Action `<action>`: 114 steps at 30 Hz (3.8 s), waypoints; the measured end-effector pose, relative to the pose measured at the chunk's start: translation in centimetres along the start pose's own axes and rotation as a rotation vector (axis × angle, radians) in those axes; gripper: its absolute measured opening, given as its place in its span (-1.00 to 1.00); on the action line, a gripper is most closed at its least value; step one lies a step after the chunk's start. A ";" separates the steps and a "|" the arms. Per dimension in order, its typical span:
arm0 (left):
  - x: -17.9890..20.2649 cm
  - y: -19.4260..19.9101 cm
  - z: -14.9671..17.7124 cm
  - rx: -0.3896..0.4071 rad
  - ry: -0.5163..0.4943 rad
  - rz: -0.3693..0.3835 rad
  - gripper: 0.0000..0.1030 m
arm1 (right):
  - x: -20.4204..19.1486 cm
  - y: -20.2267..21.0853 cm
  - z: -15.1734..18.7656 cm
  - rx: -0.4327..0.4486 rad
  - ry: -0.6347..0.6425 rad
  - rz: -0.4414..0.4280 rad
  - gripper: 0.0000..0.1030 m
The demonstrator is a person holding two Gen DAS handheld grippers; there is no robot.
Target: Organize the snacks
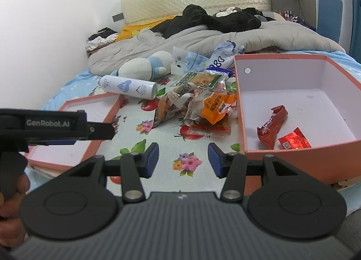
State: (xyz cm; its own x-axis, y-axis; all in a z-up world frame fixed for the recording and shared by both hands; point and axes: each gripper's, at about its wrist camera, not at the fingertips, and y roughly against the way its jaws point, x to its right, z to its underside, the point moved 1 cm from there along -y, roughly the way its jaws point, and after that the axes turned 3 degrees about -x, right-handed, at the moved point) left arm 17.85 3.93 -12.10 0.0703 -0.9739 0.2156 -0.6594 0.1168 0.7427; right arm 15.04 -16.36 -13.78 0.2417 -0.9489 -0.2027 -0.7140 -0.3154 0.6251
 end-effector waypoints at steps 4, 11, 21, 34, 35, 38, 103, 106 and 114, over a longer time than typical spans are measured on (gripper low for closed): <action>-0.3 -1.6 -1.3 0.002 -0.001 0.002 0.72 | 0.0 -1.3 -0.4 -0.001 -0.004 0.026 -0.02; -0.4 -4.1 -3.9 0.007 -0.027 0.003 0.71 | -0.3 -3.7 -1.7 0.013 -0.013 0.045 -0.04; -2.3 -8.8 -6.9 -0.029 0.004 0.026 0.67 | -0.8 -7.9 -4.0 0.008 -0.024 0.087 -0.18; -3.3 -15.2 -9.2 -0.114 -0.017 0.071 0.67 | -0.4 -14.3 -3.8 -0.081 0.016 0.183 -0.24; -3.2 -15.7 -9.2 -0.124 -0.018 0.079 0.67 | -0.3 -14.7 -3.6 -0.092 0.012 0.186 -0.24; -2.7 -17.4 -9.3 -0.138 -0.036 0.084 0.67 | 0.0 -15.4 -3.3 -0.092 -0.001 0.216 -0.24; -1.9 -14.7 -4.3 -0.170 -0.068 -0.108 -0.64 | -3.0 -9.6 -0.3 -0.052 0.289 0.144 -0.88; -1.6 -13.5 -3.4 -0.172 -0.059 -0.103 -0.64 | -2.9 -8.8 0.4 -0.054 0.281 0.131 -0.88; -1.1 -10.8 -1.2 -0.193 -0.049 -0.095 -0.64 | -1.9 -7.0 1.8 -0.041 0.260 0.112 -0.88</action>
State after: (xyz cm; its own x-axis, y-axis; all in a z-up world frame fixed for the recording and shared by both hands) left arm 25.78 3.99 -19.58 0.0864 -0.9900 0.1112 -0.4953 0.0542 0.8671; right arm 18.37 -12.35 -19.11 0.3270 -0.9427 0.0666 -0.7196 -0.2027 0.6641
